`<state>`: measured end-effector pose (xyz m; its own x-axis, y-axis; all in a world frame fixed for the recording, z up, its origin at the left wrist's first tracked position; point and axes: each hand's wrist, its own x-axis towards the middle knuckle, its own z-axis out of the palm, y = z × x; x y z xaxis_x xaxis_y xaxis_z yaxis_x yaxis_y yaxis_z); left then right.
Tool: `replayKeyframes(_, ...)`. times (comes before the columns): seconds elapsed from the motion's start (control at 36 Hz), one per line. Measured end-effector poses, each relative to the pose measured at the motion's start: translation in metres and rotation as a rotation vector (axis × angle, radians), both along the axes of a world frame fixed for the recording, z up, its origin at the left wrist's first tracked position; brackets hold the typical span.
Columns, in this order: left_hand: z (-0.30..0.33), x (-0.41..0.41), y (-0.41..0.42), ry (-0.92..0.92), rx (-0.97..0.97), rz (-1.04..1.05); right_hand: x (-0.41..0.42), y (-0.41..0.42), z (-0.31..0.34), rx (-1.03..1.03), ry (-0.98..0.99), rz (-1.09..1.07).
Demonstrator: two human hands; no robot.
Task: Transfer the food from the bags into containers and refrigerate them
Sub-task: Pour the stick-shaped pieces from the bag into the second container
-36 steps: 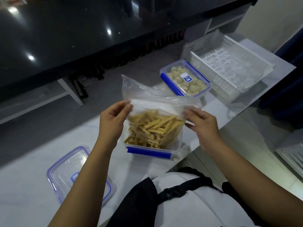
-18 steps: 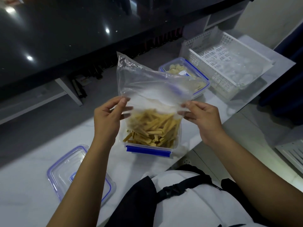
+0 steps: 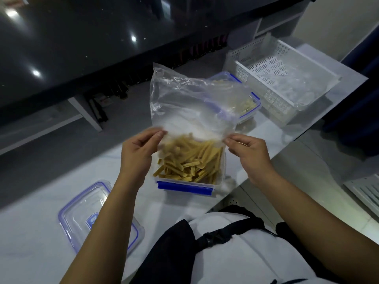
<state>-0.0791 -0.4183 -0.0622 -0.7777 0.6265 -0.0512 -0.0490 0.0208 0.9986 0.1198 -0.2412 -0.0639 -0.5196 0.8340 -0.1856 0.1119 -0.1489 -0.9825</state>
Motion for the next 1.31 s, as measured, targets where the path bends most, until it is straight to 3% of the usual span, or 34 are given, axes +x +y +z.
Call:
replayKeyframes(0.19,0.009,0.000,0.001,-0.012,0.018,-0.008,0.000,0.000,0.005,-0.064,0.028,-0.011)
replayKeyframes(0.44,0.000,0.004,0.001,0.015,-0.040,-0.029,0.005,-0.001,-0.006,0.077,-0.071,0.062)
replayKeyframes(1.31,0.035,0.004,-0.002,-0.030,0.080,0.006,-0.004,-0.004,0.039,-0.061,0.123,0.104)
